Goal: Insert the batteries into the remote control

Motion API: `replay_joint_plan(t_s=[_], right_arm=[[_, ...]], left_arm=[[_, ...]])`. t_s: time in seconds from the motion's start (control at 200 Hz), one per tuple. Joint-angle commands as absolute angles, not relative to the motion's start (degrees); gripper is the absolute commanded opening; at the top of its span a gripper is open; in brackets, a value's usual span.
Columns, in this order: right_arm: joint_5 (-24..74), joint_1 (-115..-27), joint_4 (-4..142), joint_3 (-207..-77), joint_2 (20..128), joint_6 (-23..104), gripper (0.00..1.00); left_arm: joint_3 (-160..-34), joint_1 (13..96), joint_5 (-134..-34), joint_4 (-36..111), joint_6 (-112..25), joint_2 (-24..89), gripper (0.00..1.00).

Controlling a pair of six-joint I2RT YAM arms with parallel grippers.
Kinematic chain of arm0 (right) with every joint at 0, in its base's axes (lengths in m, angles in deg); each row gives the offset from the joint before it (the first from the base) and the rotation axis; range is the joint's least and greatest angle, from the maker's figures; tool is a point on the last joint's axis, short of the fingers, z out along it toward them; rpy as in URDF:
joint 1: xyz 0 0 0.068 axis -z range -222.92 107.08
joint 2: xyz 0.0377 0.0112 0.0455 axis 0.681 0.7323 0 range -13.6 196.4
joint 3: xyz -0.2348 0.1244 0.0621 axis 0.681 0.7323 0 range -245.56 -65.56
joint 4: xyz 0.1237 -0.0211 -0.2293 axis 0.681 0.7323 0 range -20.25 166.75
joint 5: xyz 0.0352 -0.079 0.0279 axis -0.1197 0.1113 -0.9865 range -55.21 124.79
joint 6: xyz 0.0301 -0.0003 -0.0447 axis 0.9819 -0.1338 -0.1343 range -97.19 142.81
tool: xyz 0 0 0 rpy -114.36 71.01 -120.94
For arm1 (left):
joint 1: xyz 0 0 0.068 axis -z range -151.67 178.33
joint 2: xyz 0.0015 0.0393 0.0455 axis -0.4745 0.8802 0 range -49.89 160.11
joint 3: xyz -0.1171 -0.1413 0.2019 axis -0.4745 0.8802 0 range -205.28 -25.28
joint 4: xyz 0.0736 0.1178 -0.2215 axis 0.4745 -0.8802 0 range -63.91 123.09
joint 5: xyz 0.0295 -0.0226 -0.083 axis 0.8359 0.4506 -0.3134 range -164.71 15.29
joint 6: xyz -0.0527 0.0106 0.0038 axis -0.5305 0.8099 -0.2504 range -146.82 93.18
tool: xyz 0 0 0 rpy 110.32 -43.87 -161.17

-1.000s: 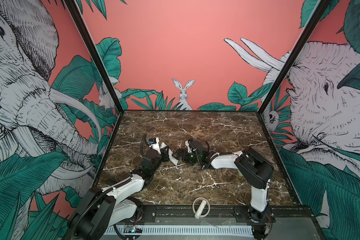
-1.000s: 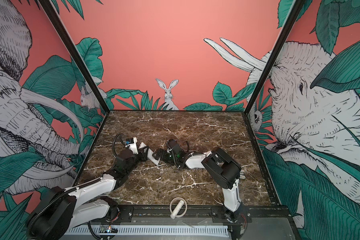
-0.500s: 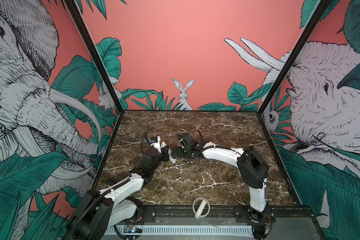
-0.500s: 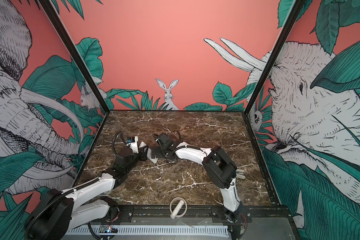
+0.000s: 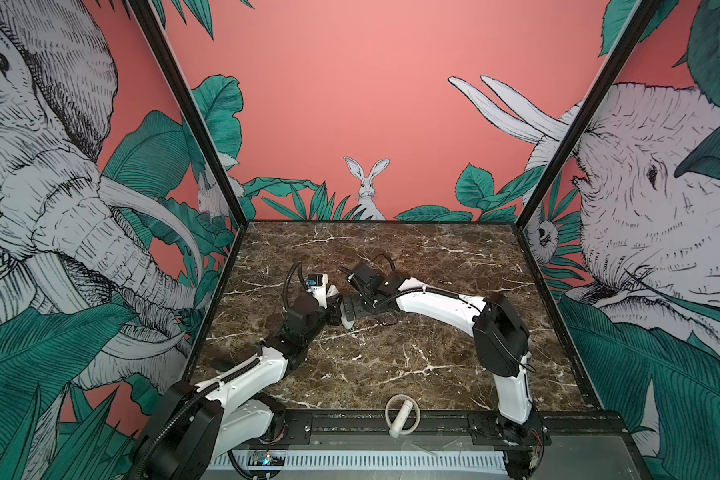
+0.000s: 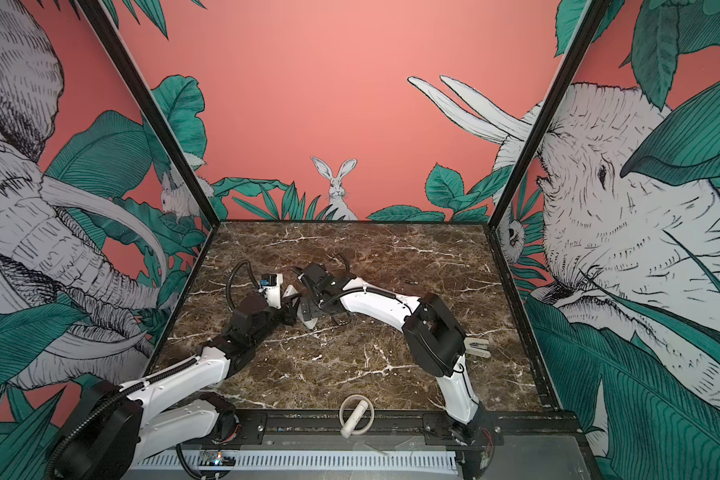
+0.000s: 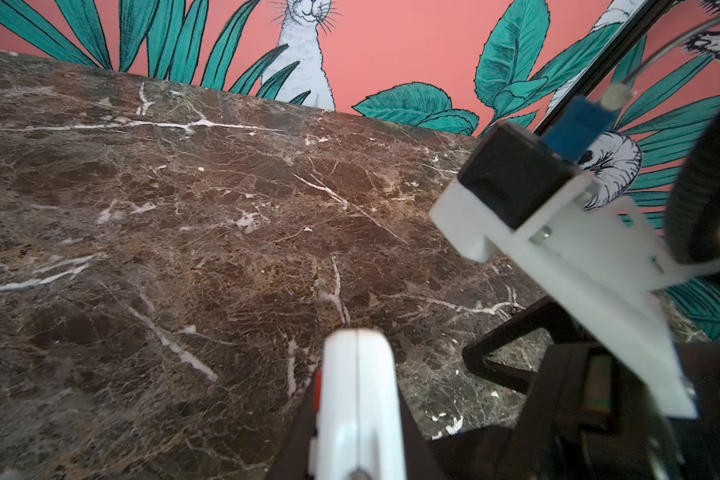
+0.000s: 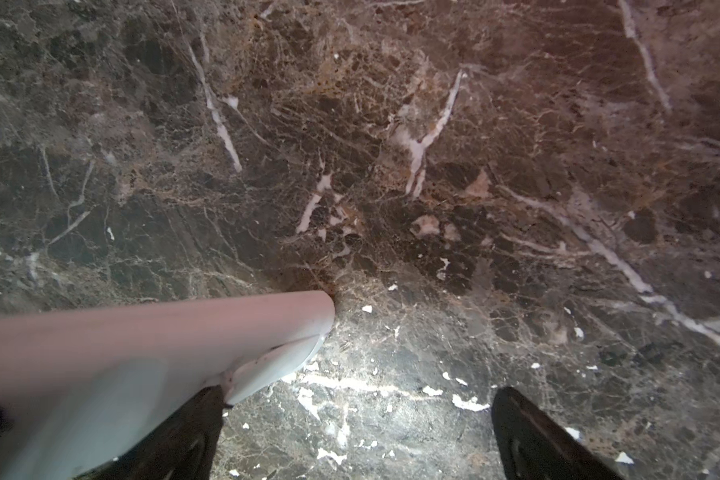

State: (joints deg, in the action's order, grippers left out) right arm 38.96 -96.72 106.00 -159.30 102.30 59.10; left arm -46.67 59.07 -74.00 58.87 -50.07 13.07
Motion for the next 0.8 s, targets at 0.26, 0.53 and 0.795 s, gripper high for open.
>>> replay_joint_plan(t_s=[0.26, 0.53, 0.795], right_arm=[[44.2, -96.3, 113.5, -156.4, 102.3, 56.8, 0.99], [43.6, -95.7, 111.5, -152.6, 100.3, 57.6, 0.99], [42.2, -95.5, 108.8, -151.4, 99.3, 57.3, 0.99]], left_arm=[[-45.9, 59.7, -75.3, 49.3, -49.2, 14.4, 0.00], [-45.9, 59.7, -75.2, 49.4, -49.4, 14.7, 0.00], [-46.1, 59.7, -75.6, 50.1, -49.6, 15.5, 0.00]])
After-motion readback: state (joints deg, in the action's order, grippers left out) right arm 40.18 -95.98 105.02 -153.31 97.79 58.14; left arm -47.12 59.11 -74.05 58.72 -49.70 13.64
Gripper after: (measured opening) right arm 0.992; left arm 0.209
